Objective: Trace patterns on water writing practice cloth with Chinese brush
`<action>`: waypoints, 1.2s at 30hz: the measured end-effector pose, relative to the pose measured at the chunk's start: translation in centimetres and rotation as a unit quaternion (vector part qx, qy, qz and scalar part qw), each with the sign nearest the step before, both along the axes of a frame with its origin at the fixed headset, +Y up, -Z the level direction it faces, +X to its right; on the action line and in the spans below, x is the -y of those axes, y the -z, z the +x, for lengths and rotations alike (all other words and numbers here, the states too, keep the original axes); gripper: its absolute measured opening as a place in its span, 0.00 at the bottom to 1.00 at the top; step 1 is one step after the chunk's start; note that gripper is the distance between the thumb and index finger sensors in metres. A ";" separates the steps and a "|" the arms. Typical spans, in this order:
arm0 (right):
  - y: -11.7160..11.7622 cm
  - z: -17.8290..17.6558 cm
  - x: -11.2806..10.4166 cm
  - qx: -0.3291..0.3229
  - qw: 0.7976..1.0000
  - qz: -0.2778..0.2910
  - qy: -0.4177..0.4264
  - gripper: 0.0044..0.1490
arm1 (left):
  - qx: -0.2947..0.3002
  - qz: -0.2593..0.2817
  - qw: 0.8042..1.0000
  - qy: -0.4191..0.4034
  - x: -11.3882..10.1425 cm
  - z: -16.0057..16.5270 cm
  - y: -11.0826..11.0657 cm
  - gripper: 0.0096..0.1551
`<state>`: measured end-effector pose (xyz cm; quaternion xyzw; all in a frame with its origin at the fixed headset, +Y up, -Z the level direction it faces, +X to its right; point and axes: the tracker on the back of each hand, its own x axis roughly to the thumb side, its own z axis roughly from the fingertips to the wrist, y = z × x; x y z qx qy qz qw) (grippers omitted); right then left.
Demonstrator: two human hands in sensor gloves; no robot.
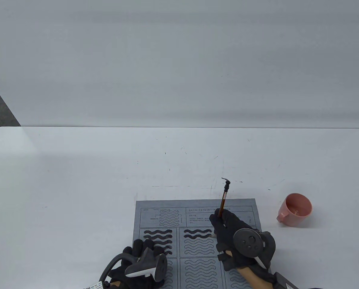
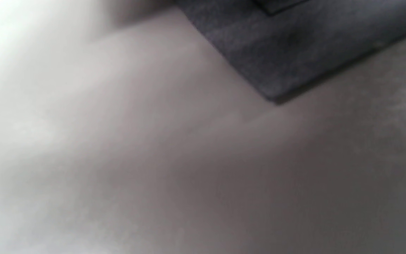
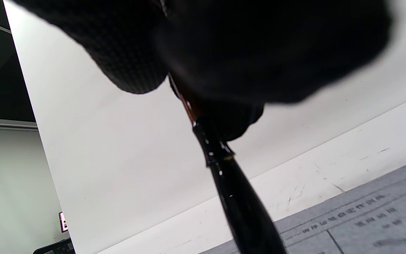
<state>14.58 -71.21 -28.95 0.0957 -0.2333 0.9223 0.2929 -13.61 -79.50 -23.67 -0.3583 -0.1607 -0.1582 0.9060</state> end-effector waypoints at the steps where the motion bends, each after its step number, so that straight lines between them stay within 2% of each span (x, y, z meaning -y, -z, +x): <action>1: 0.0 0.0 0.0 0.000 1.000 0.000 0.000 0.24 | 0.000 0.000 1.000 0.000 0.0 0.0 0.0 0.55; 11: -0.2 0.0 -0.2 -0.004 1.000 0.008 0.015 0.24 | 0.000 0.000 1.000 0.000 0.0 0.0 0.0 0.55; 14: -0.7 -0.5 -0.6 -0.031 0.999 0.029 0.032 0.24 | 0.000 0.000 1.000 0.000 0.0 0.0 0.0 0.55; 23: -2.1 -3.4 -0.7 -0.159 0.984 0.022 0.082 0.23 | 0.000 0.000 1.000 0.000 0.0 0.0 0.0 0.55; 27: -2.4 -4.6 -0.5 -0.180 0.980 0.014 0.083 0.23 | 0.000 0.000 1.000 0.000 0.0 0.0 0.0 0.55; 32: -2.7 -5.3 -0.1 -0.190 0.981 0.027 0.038 0.23 | 0.000 0.000 1.000 0.000 0.0 0.0 0.0 0.55; 36: -2.4 -5.0 0.0 -0.183 0.981 0.010 0.058 0.23 | 0.000 0.000 1.000 0.000 0.0 0.0 0.0 0.55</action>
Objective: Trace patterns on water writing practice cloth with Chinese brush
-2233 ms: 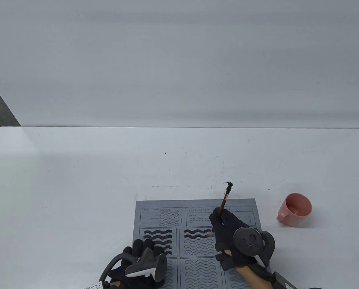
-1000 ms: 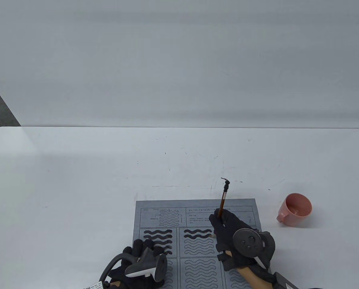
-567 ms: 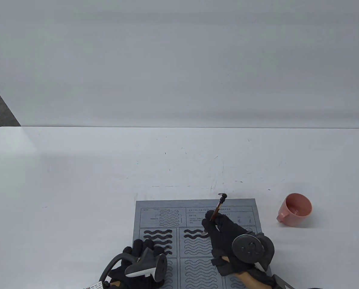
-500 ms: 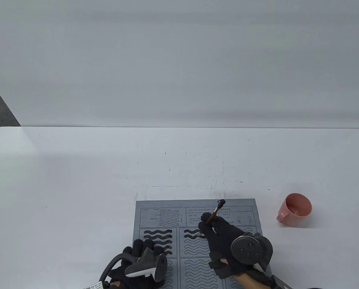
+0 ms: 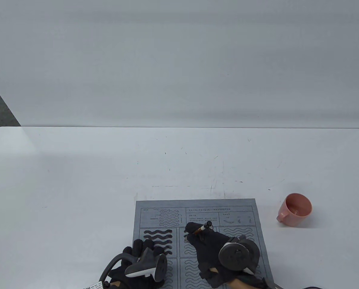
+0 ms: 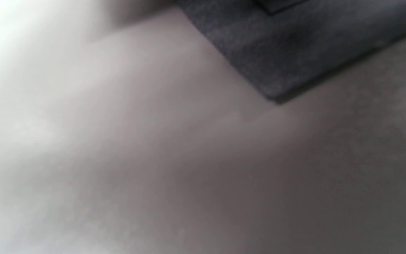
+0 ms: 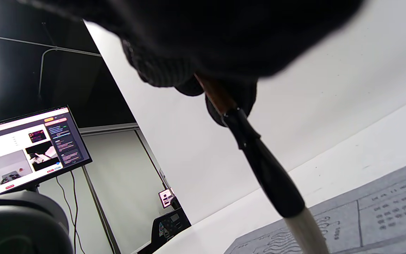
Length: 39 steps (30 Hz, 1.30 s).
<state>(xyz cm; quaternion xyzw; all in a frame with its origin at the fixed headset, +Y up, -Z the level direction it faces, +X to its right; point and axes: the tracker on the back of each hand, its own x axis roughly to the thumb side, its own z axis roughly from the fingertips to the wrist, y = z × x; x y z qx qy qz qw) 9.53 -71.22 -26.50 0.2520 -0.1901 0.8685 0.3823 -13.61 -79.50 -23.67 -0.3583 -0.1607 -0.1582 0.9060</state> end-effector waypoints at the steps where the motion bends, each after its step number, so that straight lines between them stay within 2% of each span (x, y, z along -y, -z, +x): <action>1: 0.0 0.1 0.0 0.002 1.000 0.001 0.001 0.23 | 0.000 0.000 1.000 0.000 0.0 0.0 0.0 0.55; 39: 0.2 0.3 0.5 0.033 0.999 0.004 -0.036 0.23 | 0.000 0.000 1.000 0.000 0.0 0.0 0.0 0.55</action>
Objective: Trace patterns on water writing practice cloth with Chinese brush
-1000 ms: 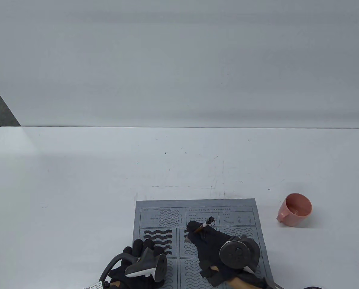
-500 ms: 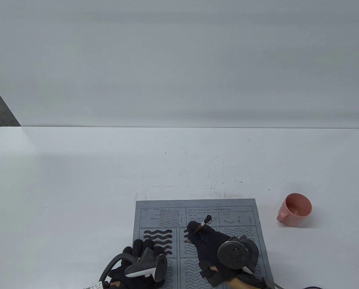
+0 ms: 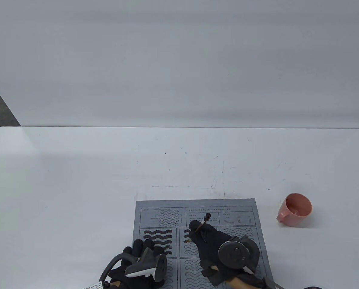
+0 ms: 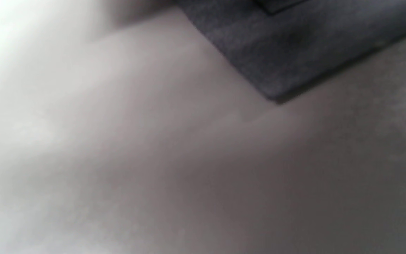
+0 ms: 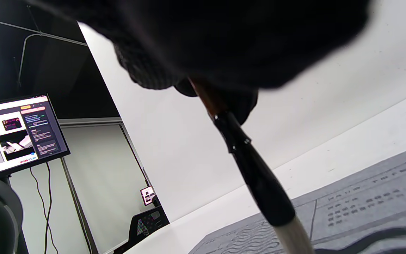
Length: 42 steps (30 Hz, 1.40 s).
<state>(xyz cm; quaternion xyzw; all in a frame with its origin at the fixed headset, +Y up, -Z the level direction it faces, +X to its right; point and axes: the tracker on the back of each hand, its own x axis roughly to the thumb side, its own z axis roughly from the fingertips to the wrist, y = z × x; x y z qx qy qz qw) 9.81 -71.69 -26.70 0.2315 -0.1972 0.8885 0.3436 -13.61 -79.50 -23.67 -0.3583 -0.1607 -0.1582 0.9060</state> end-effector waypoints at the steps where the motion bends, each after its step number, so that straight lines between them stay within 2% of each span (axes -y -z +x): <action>1: 0.0 0.0 0.0 0.000 1.000 0.000 -0.002 0.23 | 0.000 0.000 1.000 0.000 0.0 0.0 0.0 0.55; 42: 0.2 0.9 -0.1 0.023 1.000 -0.004 -0.010 0.23 | 0.000 0.000 1.000 0.000 0.0 0.0 0.0 0.55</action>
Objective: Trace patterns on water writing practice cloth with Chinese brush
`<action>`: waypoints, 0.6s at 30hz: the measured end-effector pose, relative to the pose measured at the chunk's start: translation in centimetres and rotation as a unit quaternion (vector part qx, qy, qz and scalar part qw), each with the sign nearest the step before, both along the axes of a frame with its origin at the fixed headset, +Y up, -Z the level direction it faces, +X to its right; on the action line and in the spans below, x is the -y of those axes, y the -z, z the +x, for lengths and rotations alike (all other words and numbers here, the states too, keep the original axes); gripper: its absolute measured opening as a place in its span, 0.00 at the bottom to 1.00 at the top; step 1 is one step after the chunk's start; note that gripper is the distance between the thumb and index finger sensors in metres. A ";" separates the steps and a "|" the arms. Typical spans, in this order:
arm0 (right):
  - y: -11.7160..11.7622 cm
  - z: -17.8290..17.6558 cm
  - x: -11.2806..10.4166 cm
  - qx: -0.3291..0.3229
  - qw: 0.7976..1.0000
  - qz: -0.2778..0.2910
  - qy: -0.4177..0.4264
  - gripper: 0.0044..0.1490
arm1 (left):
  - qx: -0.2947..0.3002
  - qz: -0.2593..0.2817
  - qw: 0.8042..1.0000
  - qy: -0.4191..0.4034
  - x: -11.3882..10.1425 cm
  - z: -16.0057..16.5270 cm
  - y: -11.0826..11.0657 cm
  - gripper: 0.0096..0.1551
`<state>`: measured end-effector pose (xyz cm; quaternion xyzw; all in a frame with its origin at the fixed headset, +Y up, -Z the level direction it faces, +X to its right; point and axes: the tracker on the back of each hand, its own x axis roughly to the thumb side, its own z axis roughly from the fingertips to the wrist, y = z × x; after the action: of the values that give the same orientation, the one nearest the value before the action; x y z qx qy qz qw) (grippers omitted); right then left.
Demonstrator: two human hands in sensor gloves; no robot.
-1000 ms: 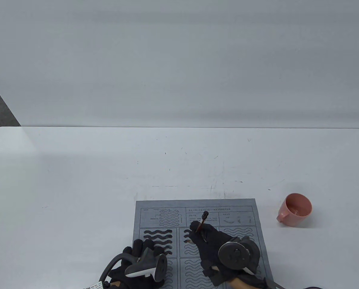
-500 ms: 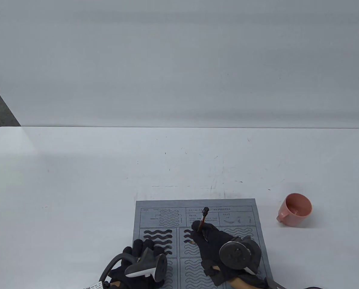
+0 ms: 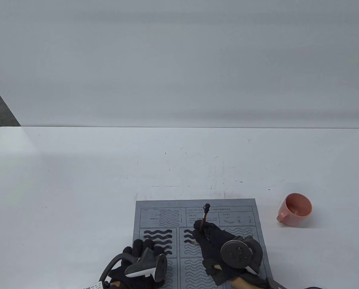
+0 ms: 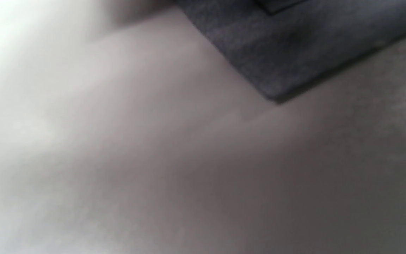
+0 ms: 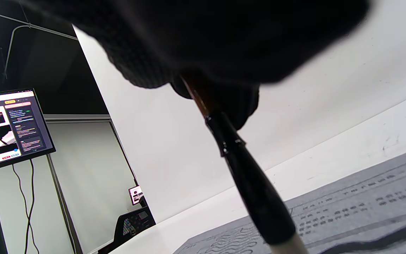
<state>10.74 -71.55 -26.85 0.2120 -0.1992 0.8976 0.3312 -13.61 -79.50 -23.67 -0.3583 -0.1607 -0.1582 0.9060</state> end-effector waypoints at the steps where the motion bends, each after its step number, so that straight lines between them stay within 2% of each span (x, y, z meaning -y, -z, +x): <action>1: 0.0 0.0 0.0 0.001 1.000 0.000 -0.001 0.23 | 0.000 0.000 1.000 0.000 0.0 0.0 0.0 0.55; 18: 0.4 0.7 0.0 0.020 1.000 0.000 -0.003 0.23 | 0.000 0.000 1.000 0.000 0.0 0.0 0.0 0.55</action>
<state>11.48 -71.58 -27.29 0.1948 -0.2055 0.9026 0.3241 -13.61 -79.50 -23.67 -0.3583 -0.1607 -0.1582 0.9060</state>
